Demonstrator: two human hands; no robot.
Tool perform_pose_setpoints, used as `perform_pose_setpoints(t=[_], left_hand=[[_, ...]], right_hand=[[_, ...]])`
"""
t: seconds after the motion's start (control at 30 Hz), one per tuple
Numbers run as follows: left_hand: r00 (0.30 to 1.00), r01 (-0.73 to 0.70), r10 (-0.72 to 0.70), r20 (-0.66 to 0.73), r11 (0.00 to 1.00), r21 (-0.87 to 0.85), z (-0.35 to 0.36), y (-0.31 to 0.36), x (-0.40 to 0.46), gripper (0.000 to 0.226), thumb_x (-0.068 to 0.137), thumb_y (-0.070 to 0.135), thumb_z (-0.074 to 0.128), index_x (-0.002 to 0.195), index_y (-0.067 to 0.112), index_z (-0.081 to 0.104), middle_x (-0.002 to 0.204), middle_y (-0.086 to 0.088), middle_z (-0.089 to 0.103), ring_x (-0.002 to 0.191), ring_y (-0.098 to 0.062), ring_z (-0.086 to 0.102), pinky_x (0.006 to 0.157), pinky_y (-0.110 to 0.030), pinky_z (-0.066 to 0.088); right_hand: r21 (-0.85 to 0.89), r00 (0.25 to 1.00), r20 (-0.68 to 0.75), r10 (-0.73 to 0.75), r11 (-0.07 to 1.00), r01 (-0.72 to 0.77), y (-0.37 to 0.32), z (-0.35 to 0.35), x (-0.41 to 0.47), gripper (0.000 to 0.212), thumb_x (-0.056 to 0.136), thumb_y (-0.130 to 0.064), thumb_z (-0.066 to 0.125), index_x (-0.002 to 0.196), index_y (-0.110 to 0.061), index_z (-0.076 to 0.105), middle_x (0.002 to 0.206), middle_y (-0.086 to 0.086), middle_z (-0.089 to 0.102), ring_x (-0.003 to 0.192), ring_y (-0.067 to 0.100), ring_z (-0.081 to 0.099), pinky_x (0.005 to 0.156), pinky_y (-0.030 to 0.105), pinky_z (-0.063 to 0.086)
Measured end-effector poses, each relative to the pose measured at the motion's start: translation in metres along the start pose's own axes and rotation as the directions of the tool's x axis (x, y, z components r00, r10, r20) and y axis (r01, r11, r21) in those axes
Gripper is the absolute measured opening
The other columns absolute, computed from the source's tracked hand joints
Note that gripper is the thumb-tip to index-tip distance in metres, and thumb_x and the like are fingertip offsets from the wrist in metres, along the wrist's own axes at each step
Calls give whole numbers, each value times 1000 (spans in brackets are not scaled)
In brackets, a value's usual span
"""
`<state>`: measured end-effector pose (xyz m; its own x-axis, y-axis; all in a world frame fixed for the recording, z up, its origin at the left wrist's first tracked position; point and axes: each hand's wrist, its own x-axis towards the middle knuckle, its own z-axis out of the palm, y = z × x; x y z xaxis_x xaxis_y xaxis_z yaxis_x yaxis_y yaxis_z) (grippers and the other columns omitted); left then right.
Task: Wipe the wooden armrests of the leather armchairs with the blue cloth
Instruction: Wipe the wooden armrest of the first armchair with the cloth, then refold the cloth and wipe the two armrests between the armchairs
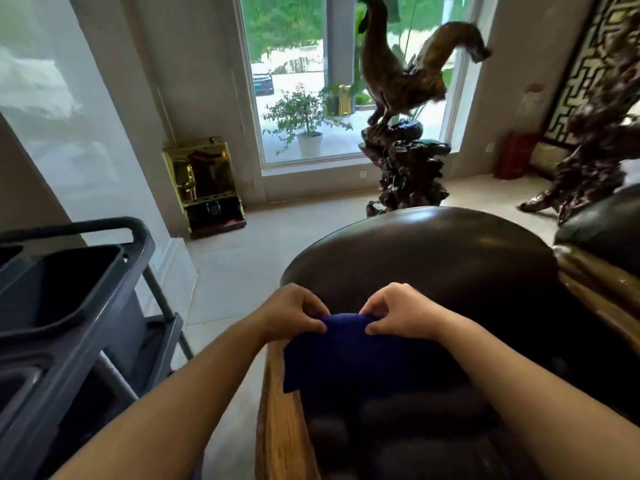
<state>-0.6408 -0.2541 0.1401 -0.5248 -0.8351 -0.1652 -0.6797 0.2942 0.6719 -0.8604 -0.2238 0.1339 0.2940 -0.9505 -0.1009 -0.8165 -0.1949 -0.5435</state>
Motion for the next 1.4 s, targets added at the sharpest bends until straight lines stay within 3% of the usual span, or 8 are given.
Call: perform_pose_setpoints(t=[0.13,0.27,0.4,0.53,0.73,0.93,1.17,1.4], left_hand=[[996,-86,85,24,992,97,-3,92,-11,15,74,17,72,79,30,67,82,9,69,78,-4,65,65,-17,49],[981,-192,196,-2,961,198,21,188,-21,18,71,21,74,71,33,61,75,12,65,69,0,60,59,-12,42],[952,-291,304,-23,927,236,82,283,-33,15,69,19,75,76,26,64,71,11,62,65,-1,56,56,-7,41],[943,-324,333,-18,928,186,166,362,-41,14,69,16,75,79,19,66,70,8,61,64,-6,56,61,-19,45],[941,-336,337,19,931,141,266,448,-31,16,68,16,76,77,23,66,75,4,66,70,-8,60,70,-26,51],[935,-352,344,82,928,125,318,502,-2,15,71,18,74,82,25,66,80,8,67,76,-6,62,71,-19,50],[921,-389,391,10,915,105,360,553,78,19,70,12,74,78,27,65,72,14,63,64,5,58,59,-4,41],[906,-399,412,-96,908,130,376,603,176,15,70,9,73,83,13,68,80,1,67,74,-13,60,72,-23,48]], right_hand=[[-44,992,-127,10,999,-15,-5,-67,-76,20,71,-24,72,91,-23,73,76,-13,65,66,-5,57,58,5,42],[-86,964,-267,17,995,-42,15,-120,-164,19,69,-27,73,88,-24,74,64,-23,57,63,-12,54,57,2,39],[-123,943,-332,14,991,-58,57,-165,-263,19,70,-28,73,89,-25,74,66,-22,59,60,-11,53,56,2,37],[-135,943,-330,40,987,-90,111,-196,-363,18,71,-25,72,89,-24,74,73,-13,68,63,-4,56,56,4,39],[-72,933,-346,98,989,-131,187,-222,-470,18,73,-23,70,91,-20,74,86,-4,72,81,7,62,80,29,52],[46,929,-339,146,989,-139,261,-241,-511,14,77,-22,68,90,-27,71,76,-15,69,73,-2,65,58,12,49],[11,928,-347,137,990,-142,345,-297,-505,16,77,-16,69,92,-20,71,84,-6,70,79,6,65,72,22,53],[-91,921,-385,68,990,-111,432,-371,-467,19,77,-15,67,96,-16,71,89,0,73,81,10,64,77,28,53]])
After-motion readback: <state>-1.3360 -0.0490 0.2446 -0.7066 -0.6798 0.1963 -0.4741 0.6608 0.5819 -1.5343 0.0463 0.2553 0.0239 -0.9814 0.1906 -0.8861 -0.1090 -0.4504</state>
